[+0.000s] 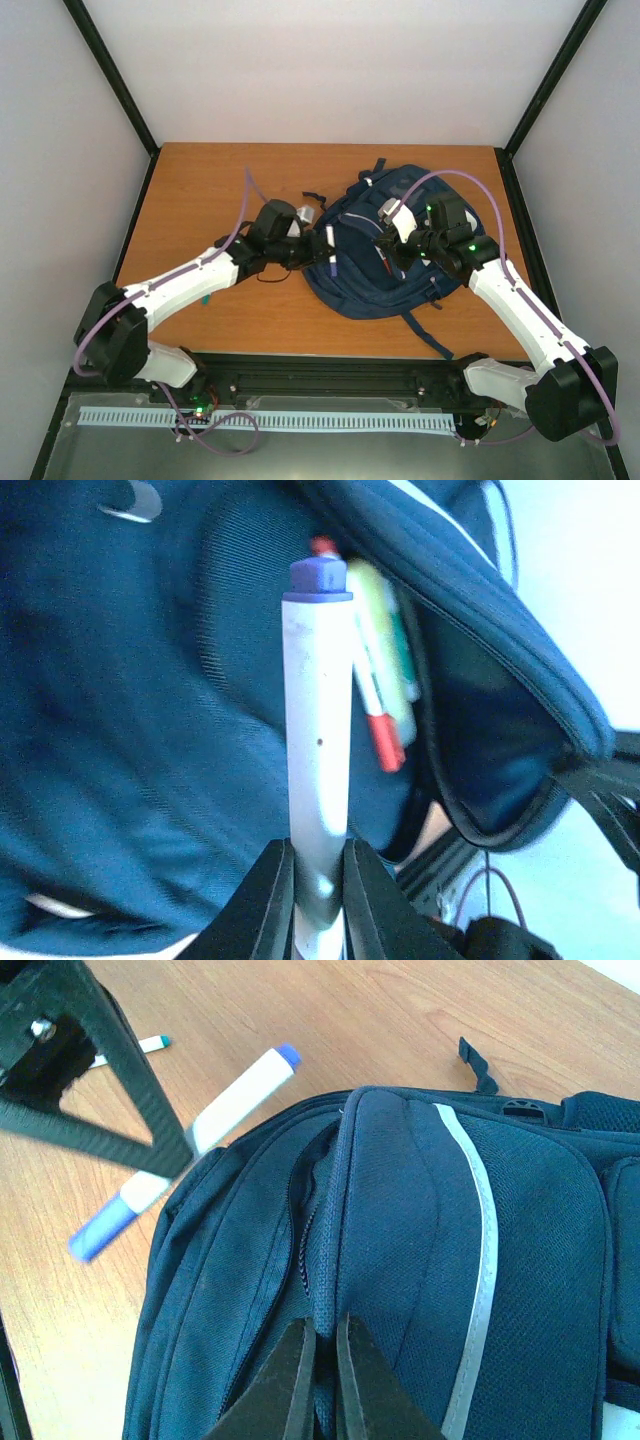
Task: Pack the student bag
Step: Place the stationery in the student bag.
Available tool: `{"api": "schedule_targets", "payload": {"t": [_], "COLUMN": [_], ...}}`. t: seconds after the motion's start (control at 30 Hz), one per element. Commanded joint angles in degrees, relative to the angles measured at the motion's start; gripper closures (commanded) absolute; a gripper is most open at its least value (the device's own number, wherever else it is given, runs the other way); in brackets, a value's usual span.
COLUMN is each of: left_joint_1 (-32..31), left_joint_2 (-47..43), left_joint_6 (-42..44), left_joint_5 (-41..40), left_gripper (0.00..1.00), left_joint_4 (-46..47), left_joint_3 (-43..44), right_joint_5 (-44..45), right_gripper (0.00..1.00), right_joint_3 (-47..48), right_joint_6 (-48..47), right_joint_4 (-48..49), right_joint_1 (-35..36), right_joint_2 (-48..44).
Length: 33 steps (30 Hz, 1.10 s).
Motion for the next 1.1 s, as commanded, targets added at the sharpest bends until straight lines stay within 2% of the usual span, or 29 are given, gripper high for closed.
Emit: {"api": "schedule_targets", "payload": {"t": [0.0, 0.33, 0.53, 0.57, 0.63, 0.67, 0.73, 0.93, 1.07], "left_joint_1": [-4.0, -4.8, -4.9, -4.8, -4.9, -4.8, -4.9, -4.9, -4.9], "left_joint_2": [4.5, 18.2, 23.6, 24.4, 25.9, 26.4, 26.9, 21.8, 14.3], "left_joint_6": [3.8, -2.3, -7.4, -8.6, -10.6, -11.4, -12.4, -10.2, -2.2], "left_joint_5": [6.3, 12.1, 6.3, 5.4, 4.8, 5.2, 6.8, 8.3, 7.2], "left_gripper": [0.99, 0.99, 0.99, 0.94, 0.69, 0.64, 0.59, 0.56, 0.43], "left_joint_4": [7.9, 19.5, 20.4, 20.6, 20.8, 21.3, 22.8, 20.8, 14.1], "left_joint_3": [4.6, 9.0, 14.8, 15.5, 16.7, 17.0, 16.7, 12.3, 7.8], "right_joint_5": [-1.8, -1.2, -1.2, -1.2, -1.2, -1.1, -1.0, -0.9, -0.9], "right_gripper": [0.97, 0.97, 0.97, 0.97, 0.97, 0.97, 0.97, 0.97, 0.97], "right_joint_3": [0.6, 0.6, 0.5, 0.5, 0.5, 0.5, 0.5, 0.5, 0.4], "right_joint_6": [-0.7, -0.9, -0.9, -0.9, -1.0, -1.1, -1.1, -1.1, -1.3], "right_joint_4": [2.7, 2.7, 2.8, 2.7, 2.7, 2.7, 2.7, 2.7, 2.8], "right_joint_1": [-0.4, -0.3, -0.3, -0.3, -0.4, -0.3, -0.4, -0.5, -0.5], "right_joint_2": [-0.4, -0.7, -0.8, -0.7, -0.8, -0.9, -1.1, -1.6, -1.7]}}
